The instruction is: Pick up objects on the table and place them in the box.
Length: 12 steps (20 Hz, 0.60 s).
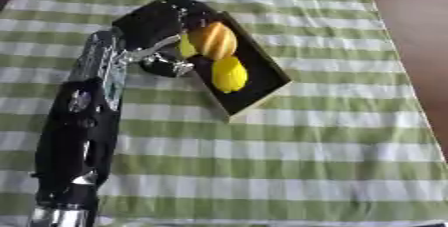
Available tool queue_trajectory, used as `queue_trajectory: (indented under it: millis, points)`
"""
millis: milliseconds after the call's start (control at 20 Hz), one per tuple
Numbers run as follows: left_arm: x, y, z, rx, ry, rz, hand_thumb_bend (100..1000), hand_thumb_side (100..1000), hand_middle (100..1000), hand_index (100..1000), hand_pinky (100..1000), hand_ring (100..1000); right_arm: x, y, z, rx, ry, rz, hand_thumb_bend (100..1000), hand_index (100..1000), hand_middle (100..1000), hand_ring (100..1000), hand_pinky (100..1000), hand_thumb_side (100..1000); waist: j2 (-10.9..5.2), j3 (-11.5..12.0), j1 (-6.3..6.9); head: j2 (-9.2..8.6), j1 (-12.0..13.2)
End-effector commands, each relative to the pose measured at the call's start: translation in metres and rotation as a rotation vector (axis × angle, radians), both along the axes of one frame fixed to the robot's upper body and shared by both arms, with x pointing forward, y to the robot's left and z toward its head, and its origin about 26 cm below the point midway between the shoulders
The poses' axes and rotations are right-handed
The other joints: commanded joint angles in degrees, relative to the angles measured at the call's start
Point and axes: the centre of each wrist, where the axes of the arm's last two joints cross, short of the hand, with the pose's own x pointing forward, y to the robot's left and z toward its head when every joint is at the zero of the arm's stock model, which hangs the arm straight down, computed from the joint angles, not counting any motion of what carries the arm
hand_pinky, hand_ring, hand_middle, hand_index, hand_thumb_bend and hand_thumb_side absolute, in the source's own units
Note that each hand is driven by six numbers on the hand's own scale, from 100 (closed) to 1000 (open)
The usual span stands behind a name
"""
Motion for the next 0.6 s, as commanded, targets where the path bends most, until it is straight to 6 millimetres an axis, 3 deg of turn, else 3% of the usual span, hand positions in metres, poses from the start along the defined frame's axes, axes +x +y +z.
queue_trajectory:
  millis: [50, 250, 350, 450, 500, 600]
  points:
    - [-0.001, -0.005, 0.008, 0.02, -0.03, -0.022, 362, 528, 851, 1000, 887, 912, -0.001, 0.001, 0.004, -0.019, 0.002, 0.004, 100, 1000, 783, 1000, 1000, 470, -0.89, 0.0, 0.09, 0.27, -0.3]
    - [-0.002, -0.006, 0.007, 0.022, -0.028, -0.031, 387, 539, 845, 1000, 882, 909, -0.003, 0.002, 0.002, -0.022, 0.009, -0.004, 100, 1000, 782, 1000, 1000, 470, -1.08, 0.2, 0.12, 0.27, -0.5]
    - [-0.002, -0.005, 0.008, 0.009, -0.028, -0.041, 341, 457, 837, 1000, 877, 903, -0.004, 0.002, 0.001, -0.022, 0.017, -0.011, 100, 1000, 781, 1000, 1000, 470, -1.18, 0.3, 0.27, 0.27, -0.7]
    - [-0.004, -0.003, 0.013, -0.021, -0.042, -0.061, 269, 260, 823, 1000, 868, 892, -0.006, 0.002, 0.0, -0.025, 0.023, -0.019, 100, 1000, 781, 1000, 1000, 470, -1.3, 0.6, 0.55, 0.27, -0.9]
    - [-0.005, -0.001, 0.016, -0.045, -0.049, -0.074, 153, 100, 810, 985, 860, 882, -0.007, 0.002, -0.001, -0.026, 0.025, -0.024, 100, 1000, 781, 1000, 1000, 470, -1.37, 0.8, 0.72, 0.27, -1.1]
    - [-0.009, 0.007, 0.024, -0.127, -0.07, -0.115, 100, 100, 798, 970, 850, 871, -0.01, 0.001, -0.002, -0.024, 0.022, -0.037, 100, 1000, 781, 1000, 1000, 470, -1.55, 1.1, 1.03, 0.27, -1.7]
